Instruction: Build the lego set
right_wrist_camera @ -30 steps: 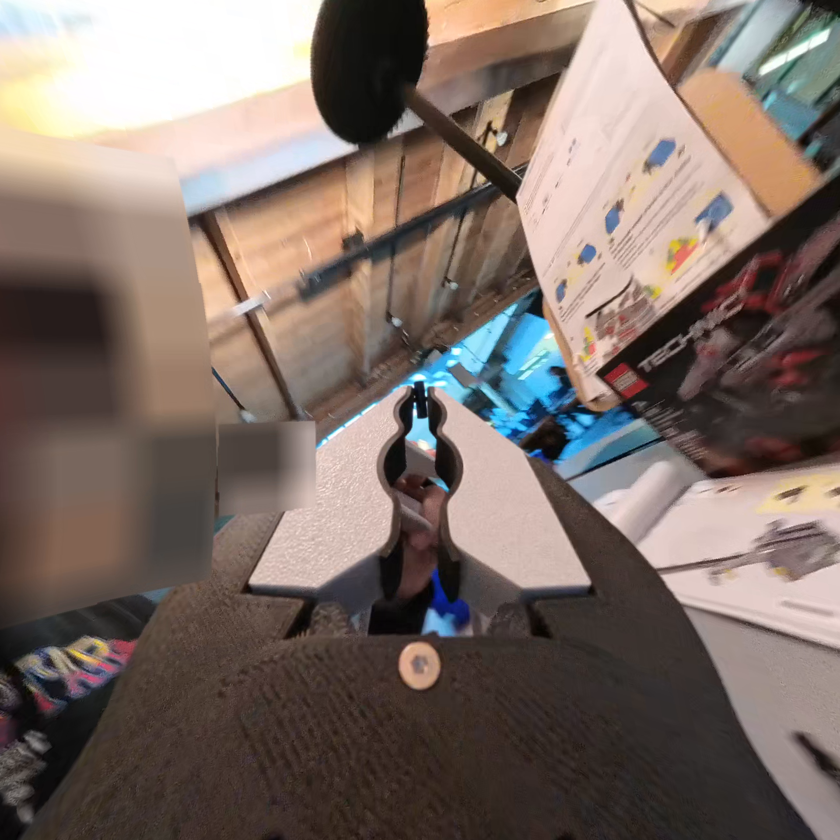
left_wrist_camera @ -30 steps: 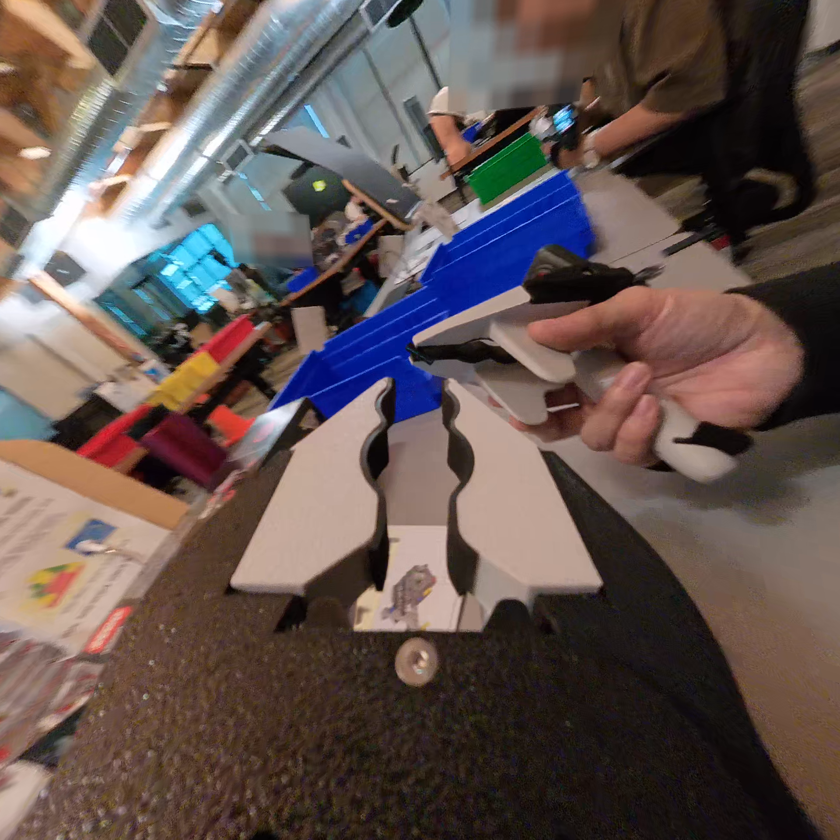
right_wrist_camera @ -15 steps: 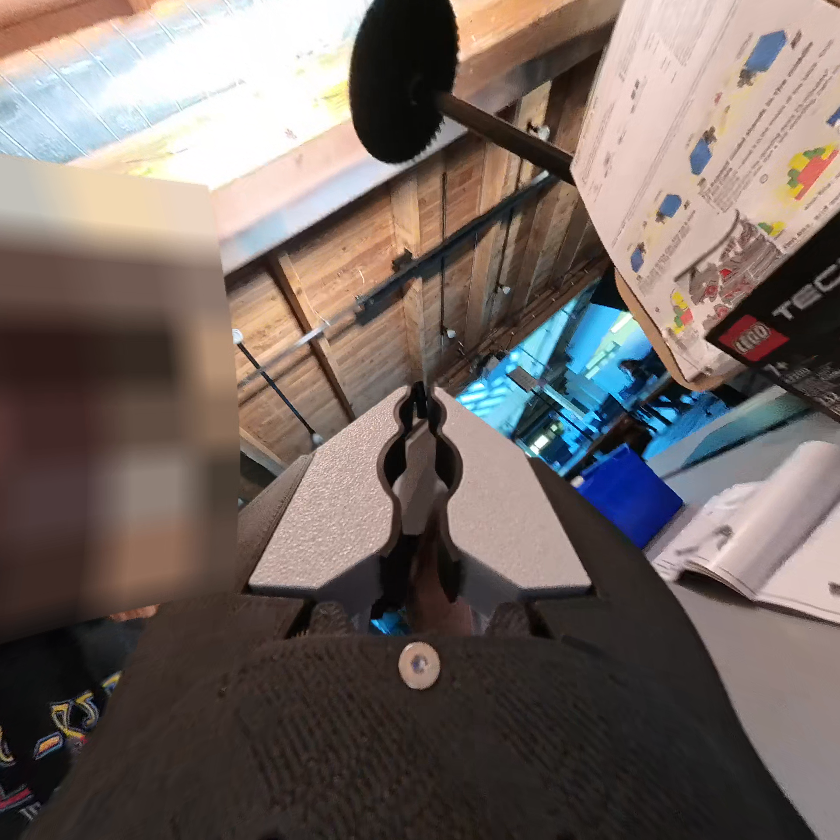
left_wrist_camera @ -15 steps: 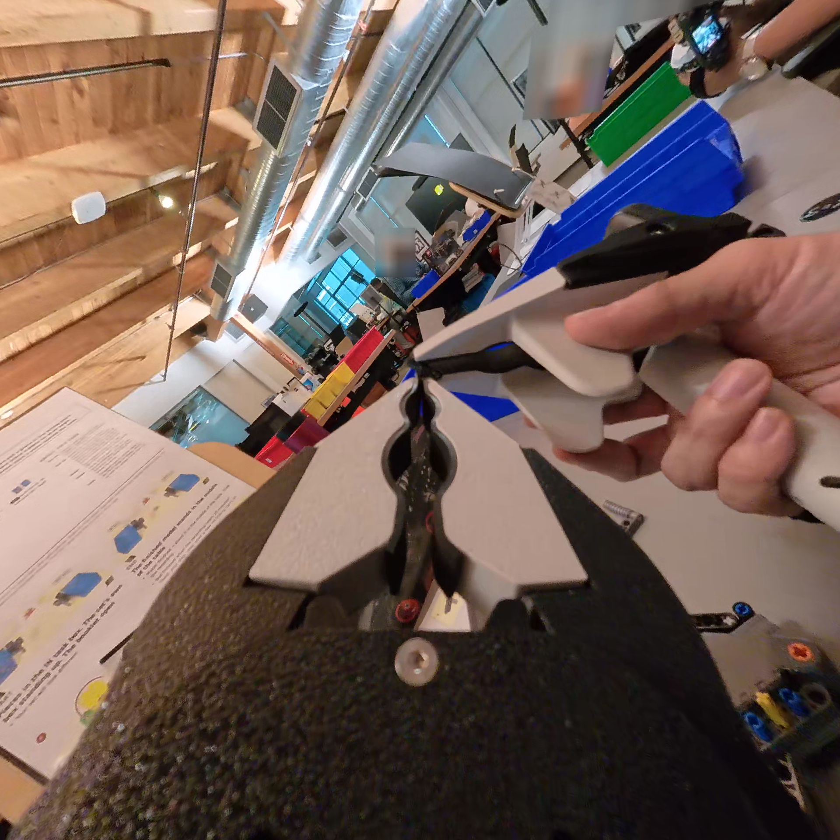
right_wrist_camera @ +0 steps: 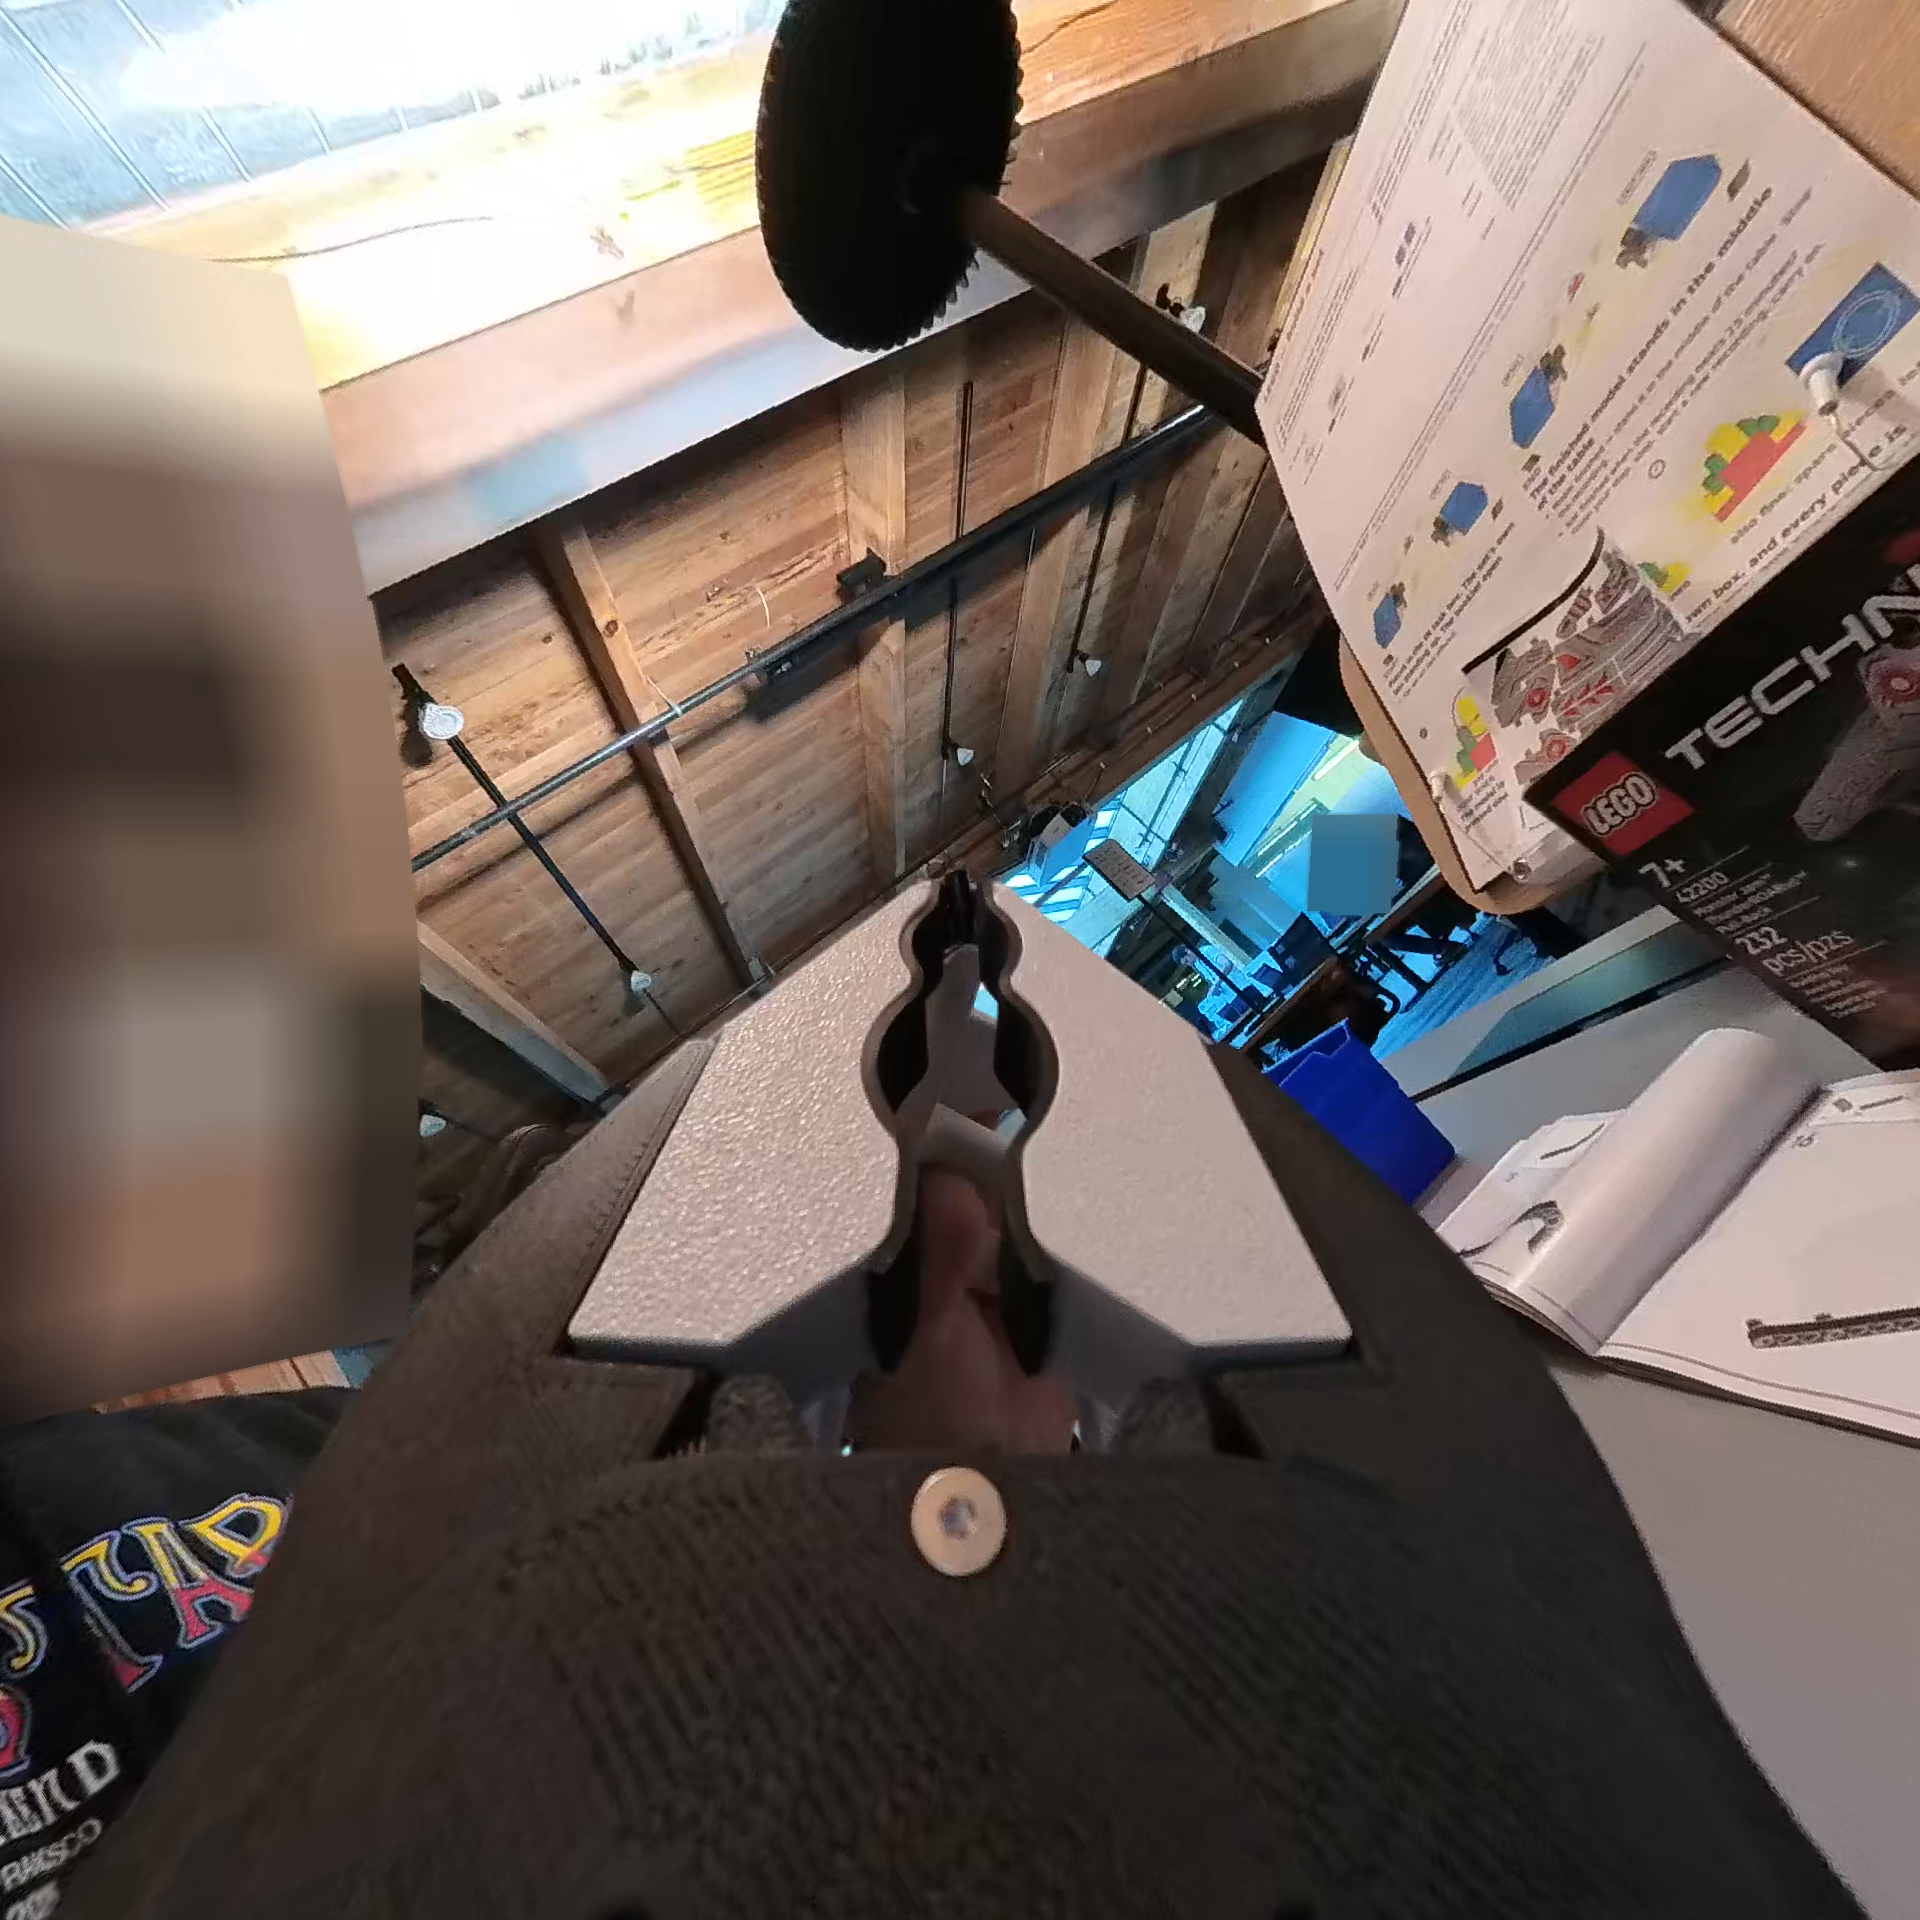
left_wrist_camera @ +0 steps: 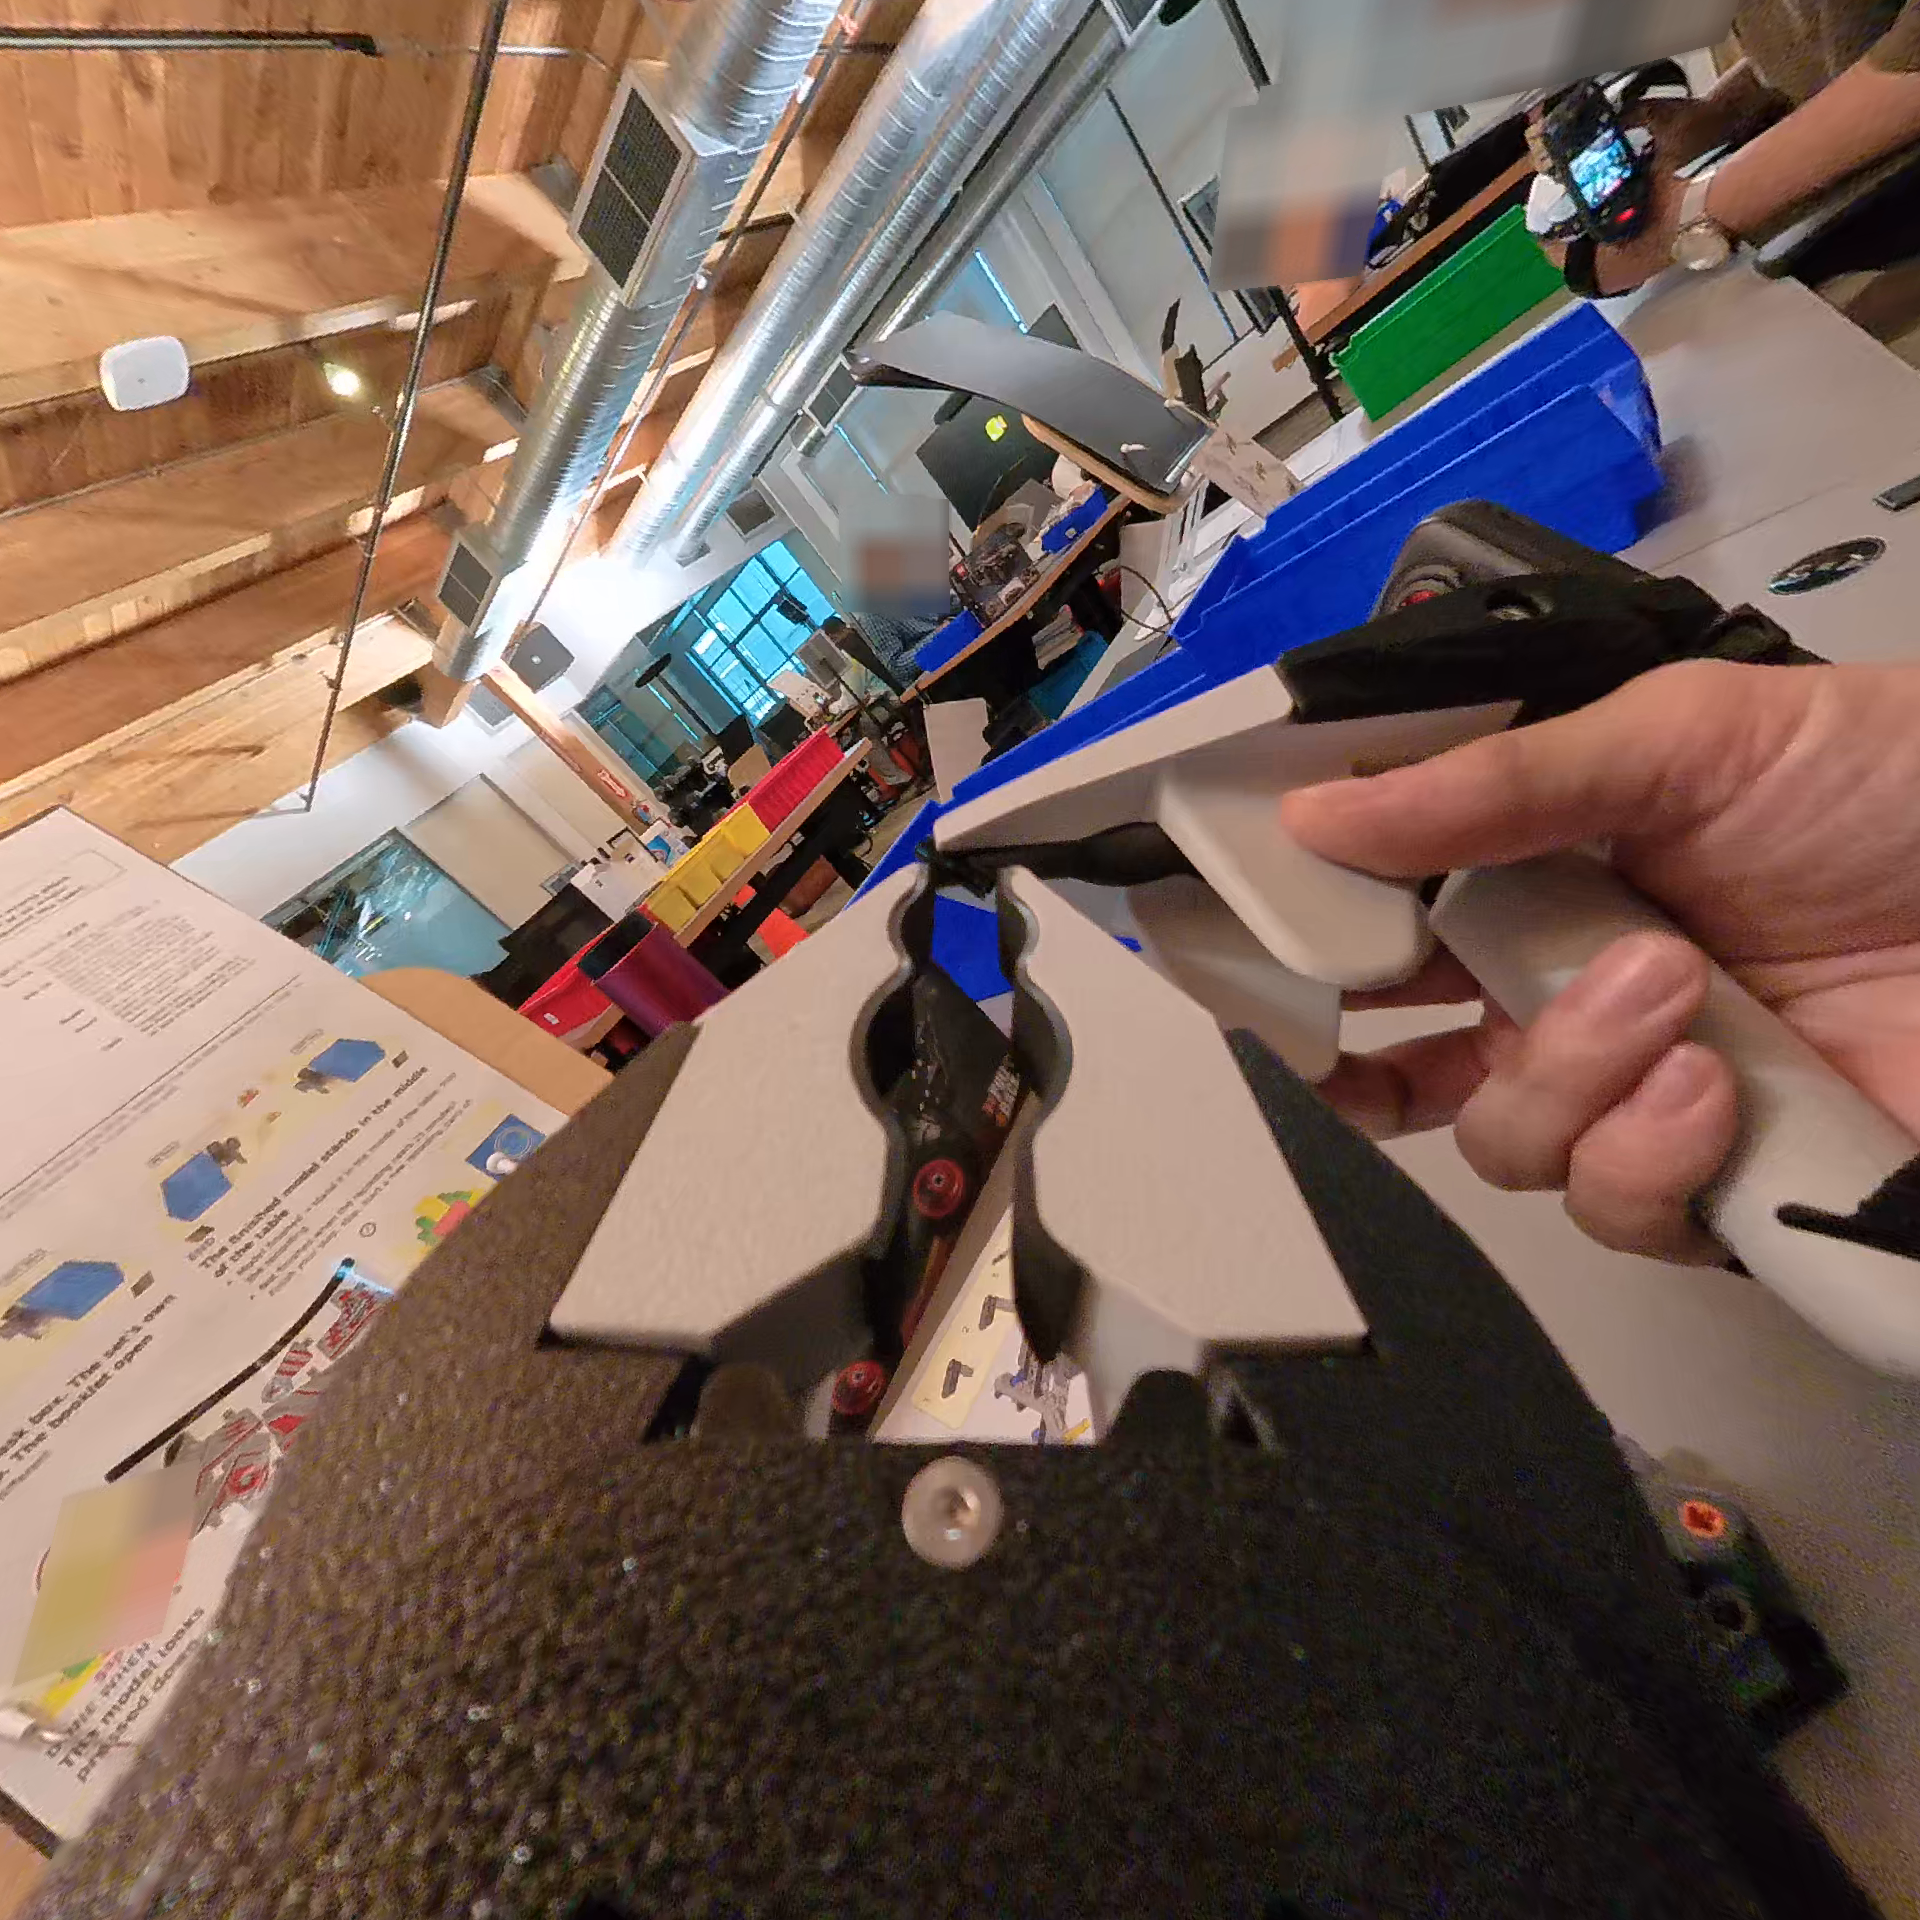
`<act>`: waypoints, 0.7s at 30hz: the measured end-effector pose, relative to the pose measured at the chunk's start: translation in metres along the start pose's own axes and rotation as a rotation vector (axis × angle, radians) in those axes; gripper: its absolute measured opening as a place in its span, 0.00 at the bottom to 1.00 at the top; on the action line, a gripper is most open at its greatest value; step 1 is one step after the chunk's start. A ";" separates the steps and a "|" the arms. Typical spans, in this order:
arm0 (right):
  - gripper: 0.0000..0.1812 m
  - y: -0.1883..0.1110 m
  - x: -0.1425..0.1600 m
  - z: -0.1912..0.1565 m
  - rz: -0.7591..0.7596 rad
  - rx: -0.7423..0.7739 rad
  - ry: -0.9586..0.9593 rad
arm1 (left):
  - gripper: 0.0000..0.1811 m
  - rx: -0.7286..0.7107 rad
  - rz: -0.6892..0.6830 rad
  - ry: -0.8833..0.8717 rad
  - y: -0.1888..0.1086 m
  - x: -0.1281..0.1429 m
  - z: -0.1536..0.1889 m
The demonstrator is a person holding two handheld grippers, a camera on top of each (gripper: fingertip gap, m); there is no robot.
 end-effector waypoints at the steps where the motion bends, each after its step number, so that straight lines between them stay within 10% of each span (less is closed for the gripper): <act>1: 0.02 0.000 0.000 -0.001 0.004 -0.003 -0.001 | 0.04 -0.003 -0.010 0.005 0.000 0.000 0.001; 21: 0.03 -0.002 -0.012 -0.004 -0.431 0.024 -0.251 | 0.00 0.205 -0.003 0.202 -0.010 0.012 -0.002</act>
Point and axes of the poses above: each gripper's, where its closed fingertips meet, y out along the fingers, x out of its underside, z = x × y across the jaws, the point moved 7 cm from there along -y, back along the fingers, and after that the axes turned 1 degree about z, right-handed, at the moved point
